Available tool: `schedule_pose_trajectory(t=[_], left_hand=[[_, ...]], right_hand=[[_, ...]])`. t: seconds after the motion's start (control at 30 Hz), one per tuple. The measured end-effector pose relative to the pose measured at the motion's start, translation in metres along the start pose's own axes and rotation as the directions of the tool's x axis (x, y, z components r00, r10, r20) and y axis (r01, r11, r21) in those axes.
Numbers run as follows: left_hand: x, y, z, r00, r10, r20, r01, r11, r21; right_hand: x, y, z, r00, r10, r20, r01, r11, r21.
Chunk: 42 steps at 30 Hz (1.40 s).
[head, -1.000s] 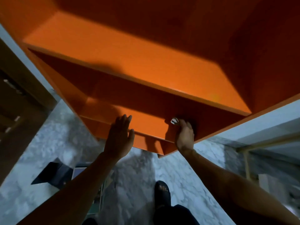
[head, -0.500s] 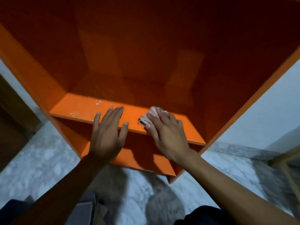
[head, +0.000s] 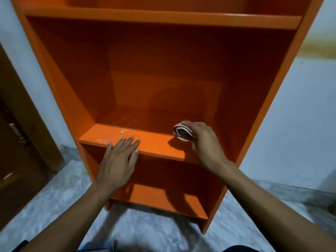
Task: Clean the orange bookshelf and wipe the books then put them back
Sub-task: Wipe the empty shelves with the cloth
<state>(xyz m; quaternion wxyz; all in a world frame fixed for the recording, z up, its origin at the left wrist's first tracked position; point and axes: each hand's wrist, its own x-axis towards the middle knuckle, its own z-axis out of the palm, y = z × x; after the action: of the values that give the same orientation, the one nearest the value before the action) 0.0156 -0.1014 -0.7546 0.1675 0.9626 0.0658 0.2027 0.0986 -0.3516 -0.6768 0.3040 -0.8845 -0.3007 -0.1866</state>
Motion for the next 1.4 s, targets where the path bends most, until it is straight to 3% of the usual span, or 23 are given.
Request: schedule_pose_trajectory(t=[0.1, 0.2, 0.3, 0.37, 0.5, 0.63, 0.7, 0.77, 0.87, 0.93, 1.07, 1.13, 1.27, 1.4], left_hand=[[0.002, 0.004, -0.001, 0.999, -0.031, 0.014, 0.031, 0.999, 0.005], [0.001, 0.009, 0.001, 0.998, -0.056, -0.004, 0.056, 0.998, 0.0], [0.0, 0.014, 0.001, 0.996, -0.086, -0.001, 0.086, 0.996, -0.014], [0.0, 0.017, -0.002, 0.996, -0.093, 0.009, 0.093, 0.995, -0.018], [0.0, 0.018, -0.01, 0.994, -0.091, 0.067, 0.091, 0.996, 0.003], [0.003, 0.015, -0.014, 0.985, -0.119, 0.126, 0.107, 0.989, 0.1], [0.003, 0.014, -0.014, 0.984, -0.131, 0.122, 0.118, 0.987, 0.11], [0.003, 0.013, -0.013, 0.983, -0.135, 0.122, 0.121, 0.986, 0.115], [0.003, 0.013, -0.011, 0.986, -0.131, 0.106, 0.119, 0.987, 0.11], [0.003, 0.012, -0.01, 0.989, -0.119, 0.094, 0.108, 0.988, 0.106], [0.003, 0.008, -0.008, 0.99, -0.118, 0.08, 0.106, 0.984, 0.14], [0.003, 0.008, -0.008, 0.99, -0.118, 0.071, 0.107, 0.983, 0.147], [-0.001, -0.003, -0.014, 0.994, -0.109, 0.021, 0.107, 0.992, 0.059], [-0.012, -0.031, -0.024, 0.985, -0.152, -0.084, 0.152, 0.988, -0.011]], right_hand=[[-0.009, 0.023, -0.007, 0.96, 0.244, 0.14, -0.179, 0.914, -0.365], [-0.034, 0.027, -0.004, 0.92, 0.325, 0.217, -0.217, 0.887, -0.408], [-0.044, 0.021, 0.003, 0.941, 0.266, 0.207, -0.163, 0.897, -0.411], [-0.048, 0.011, 0.008, 0.953, 0.162, 0.256, -0.067, 0.937, -0.343], [-0.058, -0.025, 0.007, 0.923, -0.105, 0.369, 0.093, 0.994, 0.05], [-0.049, -0.035, 0.009, 0.973, -0.129, 0.191, 0.08, 0.966, 0.246], [-0.031, -0.023, 0.01, 0.997, -0.058, 0.052, 0.044, 0.971, 0.234], [-0.009, -0.004, 0.01, 0.992, 0.128, 0.006, -0.128, 0.986, 0.11], [0.018, 0.021, 0.01, 0.872, 0.482, 0.086, -0.473, 0.875, -0.103], [0.029, 0.028, 0.015, 0.811, 0.556, 0.181, -0.529, 0.83, -0.179], [0.051, 0.021, 0.038, 0.8, 0.513, 0.311, -0.398, 0.842, -0.365], [0.061, 0.011, 0.052, 0.826, 0.452, 0.337, -0.311, 0.864, -0.396], [0.071, -0.017, 0.08, 0.859, 0.325, 0.397, -0.186, 0.919, -0.348], [0.066, -0.049, 0.109, 0.88, 0.082, 0.468, 0.056, 0.96, -0.273]])
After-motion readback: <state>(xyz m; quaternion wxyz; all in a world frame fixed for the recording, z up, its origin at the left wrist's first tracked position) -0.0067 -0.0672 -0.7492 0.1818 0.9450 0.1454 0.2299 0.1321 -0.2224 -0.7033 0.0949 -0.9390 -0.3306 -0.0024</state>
